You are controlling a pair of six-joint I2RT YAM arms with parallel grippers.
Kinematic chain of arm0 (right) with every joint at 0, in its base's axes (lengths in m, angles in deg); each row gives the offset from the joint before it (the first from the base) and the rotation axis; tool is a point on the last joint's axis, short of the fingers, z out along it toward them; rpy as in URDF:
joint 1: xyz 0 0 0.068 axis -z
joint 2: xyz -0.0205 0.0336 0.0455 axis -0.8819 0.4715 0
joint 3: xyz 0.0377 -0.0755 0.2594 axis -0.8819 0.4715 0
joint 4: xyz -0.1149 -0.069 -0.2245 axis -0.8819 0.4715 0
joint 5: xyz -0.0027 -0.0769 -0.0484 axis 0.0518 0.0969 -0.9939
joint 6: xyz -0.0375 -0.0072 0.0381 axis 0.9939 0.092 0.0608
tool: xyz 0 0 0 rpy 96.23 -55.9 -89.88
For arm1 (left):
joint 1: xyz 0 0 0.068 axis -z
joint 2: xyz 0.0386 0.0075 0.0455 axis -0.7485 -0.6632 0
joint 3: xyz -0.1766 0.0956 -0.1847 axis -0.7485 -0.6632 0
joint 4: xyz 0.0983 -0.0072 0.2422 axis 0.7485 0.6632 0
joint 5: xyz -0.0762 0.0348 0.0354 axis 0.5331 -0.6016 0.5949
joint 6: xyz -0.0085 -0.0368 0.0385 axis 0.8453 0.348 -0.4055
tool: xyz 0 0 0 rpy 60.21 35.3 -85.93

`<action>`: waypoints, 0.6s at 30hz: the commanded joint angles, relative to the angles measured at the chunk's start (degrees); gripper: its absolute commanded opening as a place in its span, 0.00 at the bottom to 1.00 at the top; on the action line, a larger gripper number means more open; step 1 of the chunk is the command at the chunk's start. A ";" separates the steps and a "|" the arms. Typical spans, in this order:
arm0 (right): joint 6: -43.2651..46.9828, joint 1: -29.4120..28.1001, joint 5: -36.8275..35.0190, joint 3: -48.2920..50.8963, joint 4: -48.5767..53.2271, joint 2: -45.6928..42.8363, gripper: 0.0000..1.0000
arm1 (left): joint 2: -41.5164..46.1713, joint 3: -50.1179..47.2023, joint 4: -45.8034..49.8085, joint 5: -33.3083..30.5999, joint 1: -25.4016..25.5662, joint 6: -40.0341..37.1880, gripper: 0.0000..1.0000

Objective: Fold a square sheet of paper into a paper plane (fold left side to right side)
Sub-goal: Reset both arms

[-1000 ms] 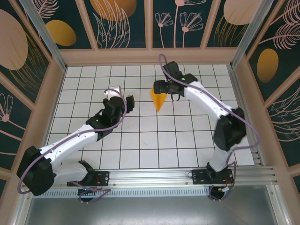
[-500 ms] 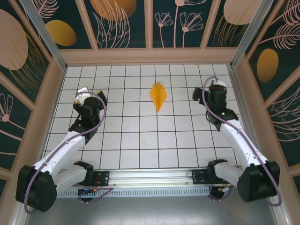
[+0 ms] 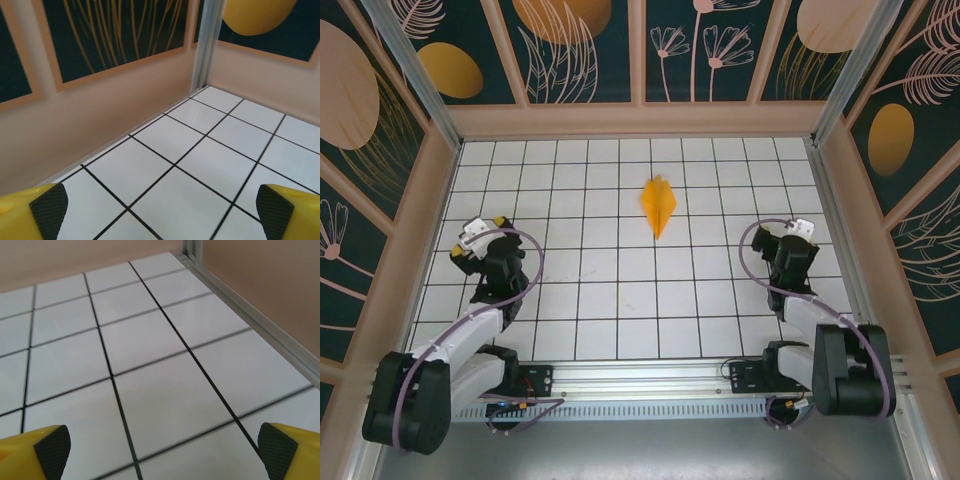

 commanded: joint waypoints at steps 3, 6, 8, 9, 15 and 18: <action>3.81 0.25 7.01 1.27 -25.13 9.56 0.99 | -3.37 -3.94 -16.42 4.21 -2.11 -2.72 0.99; 4.38 0.12 11.23 0.31 -28.90 13.67 0.99 | -7.10 -4.85 -22.38 4.21 -2.30 -5.05 0.99; 5.22 0.11 12.94 0.66 -33.52 18.05 0.99 | -10.27 -5.63 -27.40 5.10 -2.47 -7.00 0.99; 5.43 0.16 12.92 1.04 -35.84 20.33 0.99 | -12.01 -5.92 -29.95 5.51 -2.47 -7.88 0.98; 3.91 2.31 17.37 -0.47 -32.90 20.73 0.99 | -20.53 -7.54 -45.58 10.99 -3.05 -12.47 0.99; 3.76 2.57 17.76 -0.30 -33.42 20.90 0.99 | -24.97 -6.58 -48.97 15.64 -3.44 -13.78 0.99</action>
